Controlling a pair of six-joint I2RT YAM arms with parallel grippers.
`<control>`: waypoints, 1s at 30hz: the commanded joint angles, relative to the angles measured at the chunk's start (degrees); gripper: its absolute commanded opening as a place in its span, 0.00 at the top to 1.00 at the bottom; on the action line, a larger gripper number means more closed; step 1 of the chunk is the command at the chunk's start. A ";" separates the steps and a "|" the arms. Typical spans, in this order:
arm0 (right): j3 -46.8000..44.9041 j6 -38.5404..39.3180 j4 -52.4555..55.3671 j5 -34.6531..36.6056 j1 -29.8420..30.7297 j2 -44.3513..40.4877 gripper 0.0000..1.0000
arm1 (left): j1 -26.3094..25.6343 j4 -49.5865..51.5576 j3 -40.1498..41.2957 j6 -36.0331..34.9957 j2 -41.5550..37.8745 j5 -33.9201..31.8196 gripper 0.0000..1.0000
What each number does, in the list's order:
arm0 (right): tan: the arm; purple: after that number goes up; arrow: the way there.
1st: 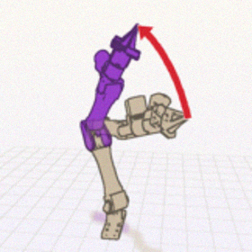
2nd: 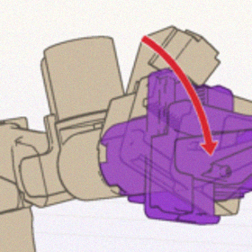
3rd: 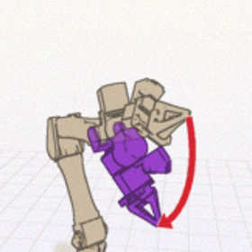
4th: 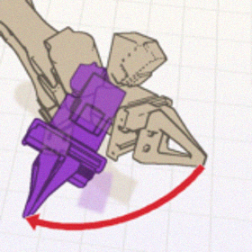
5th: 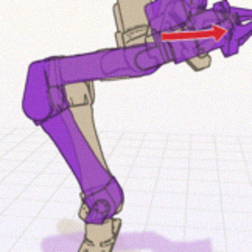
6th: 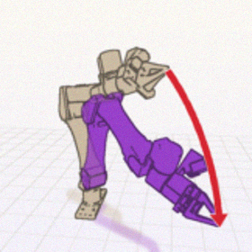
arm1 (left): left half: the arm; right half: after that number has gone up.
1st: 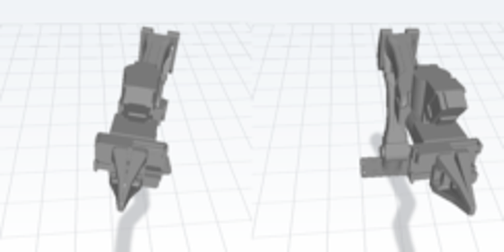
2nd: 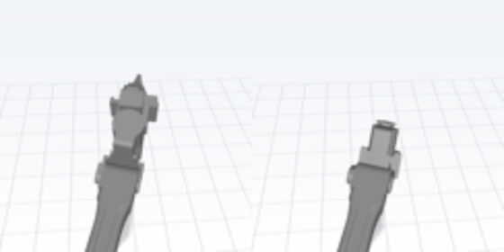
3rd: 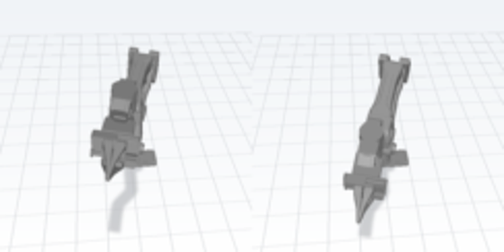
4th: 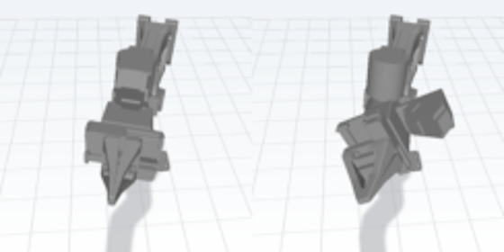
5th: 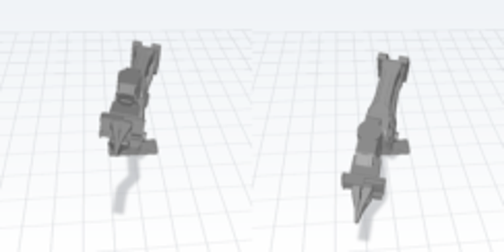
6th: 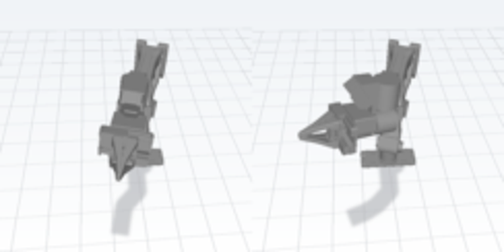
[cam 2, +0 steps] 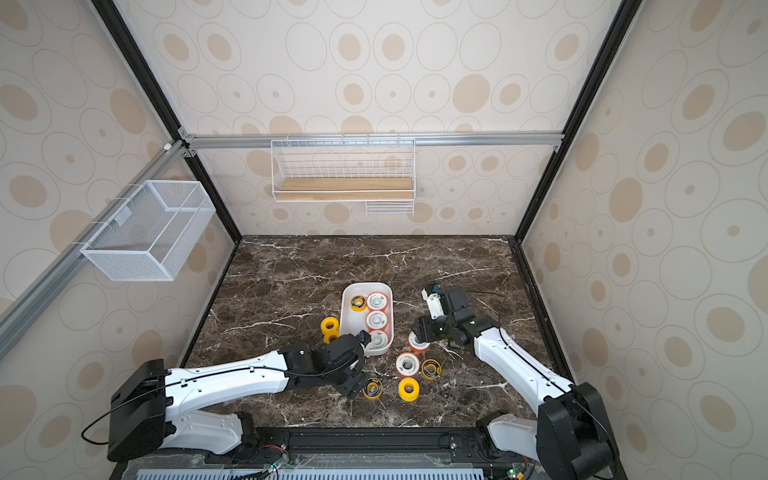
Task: Put the sealing tape into the storage box
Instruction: Pick up the sealing tape at the center of the board.
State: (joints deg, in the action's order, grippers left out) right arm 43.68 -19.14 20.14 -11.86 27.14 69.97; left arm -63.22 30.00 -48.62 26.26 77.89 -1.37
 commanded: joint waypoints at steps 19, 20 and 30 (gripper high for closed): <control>-0.83 -0.03 0.16 -0.10 -1.67 1.39 0.30 | -4.98 -1.04 -7.52 -8.14 14.65 1.29 0.13; -0.79 0.05 0.22 -0.10 -1.80 1.48 0.30 | -5.01 -1.29 -7.62 -8.06 15.09 1.07 0.14; -0.71 0.24 0.60 -0.44 -2.18 1.94 0.30 | -5.07 -3.63 -8.42 -7.89 19.17 1.98 0.27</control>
State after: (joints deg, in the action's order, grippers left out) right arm 43.40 -19.22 20.16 -11.92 25.39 71.20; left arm -67.59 26.65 -55.00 18.98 95.81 0.89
